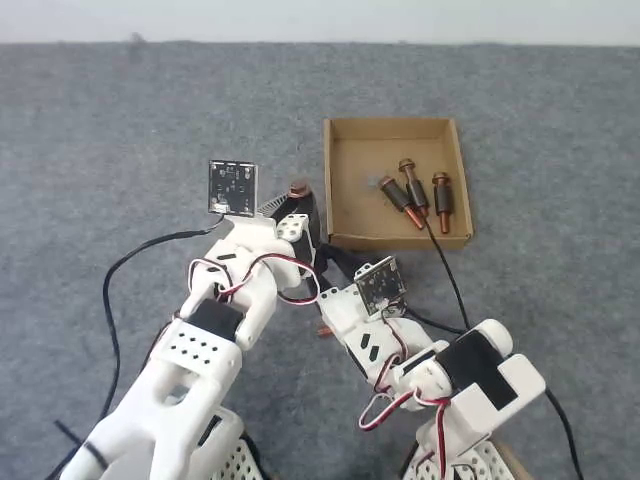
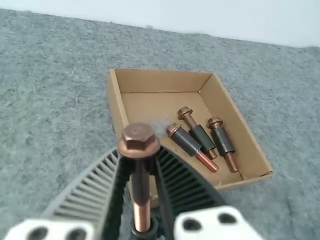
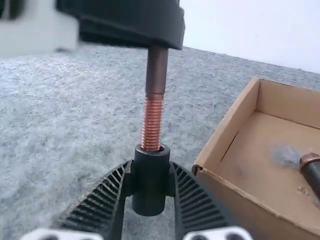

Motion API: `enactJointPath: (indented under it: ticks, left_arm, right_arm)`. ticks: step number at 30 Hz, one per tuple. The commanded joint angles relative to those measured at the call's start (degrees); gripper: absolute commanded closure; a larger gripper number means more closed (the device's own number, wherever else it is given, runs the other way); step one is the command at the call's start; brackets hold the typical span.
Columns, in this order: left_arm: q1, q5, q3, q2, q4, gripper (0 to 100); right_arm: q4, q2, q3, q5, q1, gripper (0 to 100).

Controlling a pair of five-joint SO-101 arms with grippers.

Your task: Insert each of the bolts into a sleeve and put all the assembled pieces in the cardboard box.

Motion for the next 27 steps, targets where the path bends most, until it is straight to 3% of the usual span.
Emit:
enactJointPath:
  ticks: [1,8,22,27]
  left_arm:
    - [-1.23,0.09,0.31,-2.20,-1.67,99]
    - [-1.05,0.09,1.98,-2.20,-3.34,99]
    - [0.09,0.09,2.77,-2.20,-3.43,99]
    - [0.09,0.09,2.77,-2.20,-3.43,99]
  right_arm:
    - [-0.13,-2.51,-2.73,-0.09,1.54,99.2]
    - [-0.40,-2.51,-2.73,4.92,2.42,99.2]
    - [-0.66,-2.59,-2.81,5.45,2.42,99.2]
    - [-10.68,-2.42,0.62,5.63,2.42,99.2]
